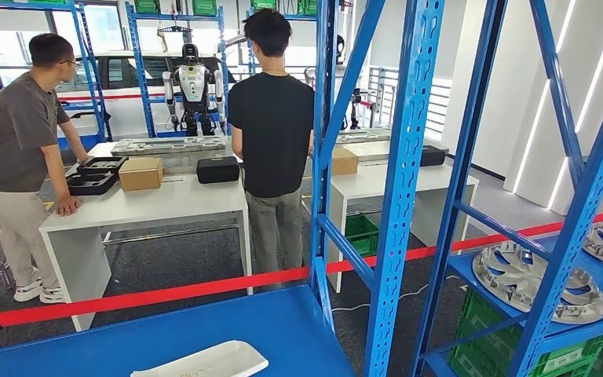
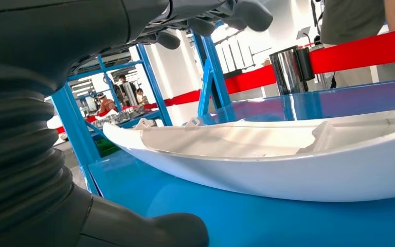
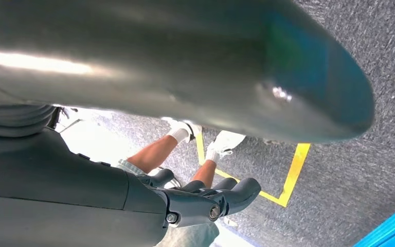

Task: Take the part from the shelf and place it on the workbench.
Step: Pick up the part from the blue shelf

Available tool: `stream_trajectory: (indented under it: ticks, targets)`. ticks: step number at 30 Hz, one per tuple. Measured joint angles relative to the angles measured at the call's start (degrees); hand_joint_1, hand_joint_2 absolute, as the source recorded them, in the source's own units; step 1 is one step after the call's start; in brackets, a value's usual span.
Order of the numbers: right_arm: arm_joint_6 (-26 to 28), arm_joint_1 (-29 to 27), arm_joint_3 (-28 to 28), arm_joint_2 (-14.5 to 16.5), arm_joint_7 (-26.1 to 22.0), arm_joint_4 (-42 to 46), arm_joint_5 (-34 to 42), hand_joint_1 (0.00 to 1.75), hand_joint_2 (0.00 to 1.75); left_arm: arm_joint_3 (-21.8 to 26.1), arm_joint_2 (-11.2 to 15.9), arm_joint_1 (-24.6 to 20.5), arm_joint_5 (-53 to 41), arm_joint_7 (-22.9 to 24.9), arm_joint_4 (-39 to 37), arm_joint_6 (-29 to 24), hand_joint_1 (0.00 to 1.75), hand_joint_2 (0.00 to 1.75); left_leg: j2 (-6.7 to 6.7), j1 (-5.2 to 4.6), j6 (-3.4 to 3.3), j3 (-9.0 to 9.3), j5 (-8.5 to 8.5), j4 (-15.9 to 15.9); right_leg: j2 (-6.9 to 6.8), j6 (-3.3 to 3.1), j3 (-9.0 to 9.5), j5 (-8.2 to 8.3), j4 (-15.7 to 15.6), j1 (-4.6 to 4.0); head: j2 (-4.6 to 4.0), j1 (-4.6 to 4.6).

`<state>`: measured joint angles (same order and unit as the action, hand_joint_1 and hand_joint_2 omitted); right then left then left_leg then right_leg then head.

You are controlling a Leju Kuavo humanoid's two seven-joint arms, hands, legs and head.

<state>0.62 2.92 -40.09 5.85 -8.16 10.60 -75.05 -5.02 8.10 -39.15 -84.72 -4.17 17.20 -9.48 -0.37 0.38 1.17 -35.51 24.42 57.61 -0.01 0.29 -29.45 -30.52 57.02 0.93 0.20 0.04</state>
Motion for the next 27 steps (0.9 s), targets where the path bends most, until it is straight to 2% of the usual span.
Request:
stream_trajectory:
  ticks: [9, 27]
  targets:
    - [-0.2, -0.1, -0.1, 0.1, 0.0, 0.0, 0.1, 0.0, 0.0, -0.9, 0.0, -2.0, -0.2, 3.9, -0.9, 6.2, 0.0, 1.75, 0.0, 0.0, 0.0, 0.01, 0.0, 0.0, 0.01, 0.0, 0.01, 0.0, 0.0, 0.01, 0.0, 0.0]
    - [-0.6, -0.3, -0.1, 0.1, 0.1, 0.0, -0.7, 0.0, 0.0, -0.9, 1.7, -1.8, 0.9, 6.2, -2.4, 8.2, 0.0, 1.75, -0.01, -0.01, 0.0, 0.01, 0.0, 0.0, -0.01, 0.02, 0.06, -0.02, 0.0, -0.01, 0.0, 0.0]
